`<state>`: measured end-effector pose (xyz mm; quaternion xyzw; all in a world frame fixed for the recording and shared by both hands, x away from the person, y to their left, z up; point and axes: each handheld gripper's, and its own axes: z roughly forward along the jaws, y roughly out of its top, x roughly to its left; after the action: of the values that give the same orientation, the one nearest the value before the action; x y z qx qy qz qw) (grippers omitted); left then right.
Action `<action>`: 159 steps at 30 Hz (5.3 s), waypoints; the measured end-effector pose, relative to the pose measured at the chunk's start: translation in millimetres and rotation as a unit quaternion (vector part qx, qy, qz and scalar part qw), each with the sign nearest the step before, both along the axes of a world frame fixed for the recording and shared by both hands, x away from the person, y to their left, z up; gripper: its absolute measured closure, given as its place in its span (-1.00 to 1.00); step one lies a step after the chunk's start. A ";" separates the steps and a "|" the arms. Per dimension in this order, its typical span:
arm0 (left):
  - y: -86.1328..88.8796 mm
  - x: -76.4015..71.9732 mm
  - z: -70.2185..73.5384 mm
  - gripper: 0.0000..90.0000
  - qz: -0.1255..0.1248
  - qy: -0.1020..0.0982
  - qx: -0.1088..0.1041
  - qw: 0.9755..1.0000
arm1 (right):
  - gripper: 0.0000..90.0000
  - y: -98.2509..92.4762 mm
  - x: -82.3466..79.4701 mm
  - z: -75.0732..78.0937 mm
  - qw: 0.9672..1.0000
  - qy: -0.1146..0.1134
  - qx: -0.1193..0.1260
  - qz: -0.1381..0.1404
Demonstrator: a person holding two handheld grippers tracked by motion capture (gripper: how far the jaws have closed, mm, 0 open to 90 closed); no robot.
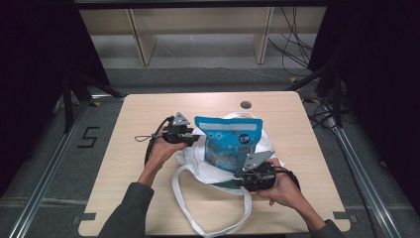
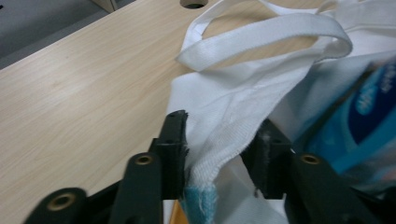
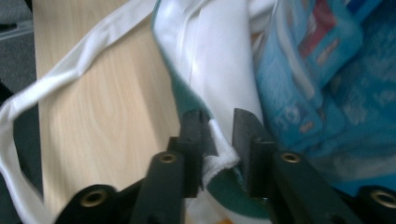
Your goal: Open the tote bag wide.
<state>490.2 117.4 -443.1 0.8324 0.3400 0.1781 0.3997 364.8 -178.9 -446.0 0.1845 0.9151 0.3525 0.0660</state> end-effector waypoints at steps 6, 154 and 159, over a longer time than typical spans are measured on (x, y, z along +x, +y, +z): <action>11.6 18.6 -16.0 0.85 0.053 0.038 -0.022 0.998 | 0.83 -5.9 -7.3 -8.6 0.999 0.022 -0.018 0.020; -23.2 -112.5 -26.9 0.22 -0.033 0.013 -0.064 0.997 | 0.36 -101.9 34.4 -12.7 0.971 -0.046 0.023 -0.235; -19.8 -115.1 -24.4 0.06 -0.026 0.019 -0.076 0.997 | 0.23 -98.7 27.3 -10.5 0.969 -0.046 0.030 -0.242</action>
<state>375.1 97.6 -467.5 0.8114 0.3383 0.1260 0.4597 392.1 -277.6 -456.6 0.3862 0.8281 0.3611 0.1862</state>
